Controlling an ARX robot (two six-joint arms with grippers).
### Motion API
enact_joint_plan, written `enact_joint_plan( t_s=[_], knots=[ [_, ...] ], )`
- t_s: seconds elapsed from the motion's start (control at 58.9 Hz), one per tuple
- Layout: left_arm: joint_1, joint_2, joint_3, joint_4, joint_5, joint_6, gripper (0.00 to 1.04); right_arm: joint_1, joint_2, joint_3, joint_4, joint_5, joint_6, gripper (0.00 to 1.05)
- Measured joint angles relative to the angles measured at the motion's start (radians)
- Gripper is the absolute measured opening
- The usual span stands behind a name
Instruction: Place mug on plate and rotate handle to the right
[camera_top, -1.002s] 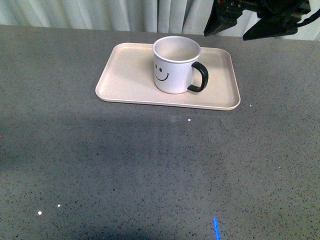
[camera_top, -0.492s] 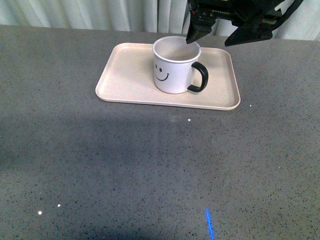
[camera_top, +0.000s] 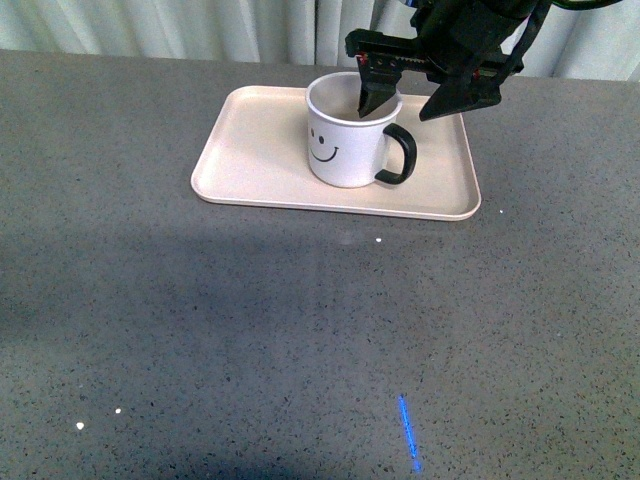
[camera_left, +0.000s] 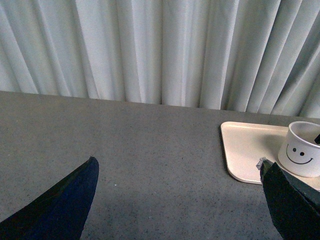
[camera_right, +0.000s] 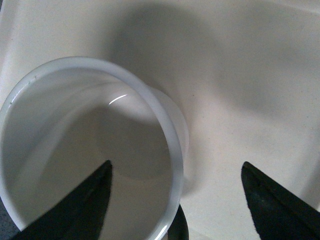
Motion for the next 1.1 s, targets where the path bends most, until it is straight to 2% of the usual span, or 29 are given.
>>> enact_joint_plan(
  t_s=[0.153,0.323,0.374,0.56,0.713,0.815,0.934,1.104],
  knots=[
    [0.0,0.0,0.0,0.0,0.0,0.0,0.95,-0.001,0.036,0.081,-0.066,0.002,0.014,0.38],
    [0.0,0.0,0.0,0.0,0.0,0.0,0.95,-0.016,0.048,0.159,-0.146,-0.006,-0.024,0.12],
    [0.0,0.0,0.0,0.0,0.0,0.0,0.95,-0.027,0.061,0.206,-0.191,-0.018,-0.068,0.01],
    [0.0,0.0,0.0,0.0,0.0,0.0,0.95,-0.075,0.108,0.329,-0.31,-0.04,-0.217,0.02],
    [0.0,0.0,0.0,0.0,0.0,0.0,0.95,-0.093,0.162,0.455,-0.407,-0.17,-0.368,0.02],
    [0.0,0.0,0.0,0.0,0.0,0.0,0.95,-0.09,0.233,0.605,-0.522,-0.277,-0.479,0.02],
    [0.0,0.0,0.0,0.0,0.0,0.0,0.95,-0.079,0.353,0.846,-0.675,-0.313,-0.591,0.02],
    [0.0,0.0,0.0,0.0,0.0,0.0,0.95,-0.07,0.423,0.969,-0.752,-0.342,-0.639,0.02]
  ],
)
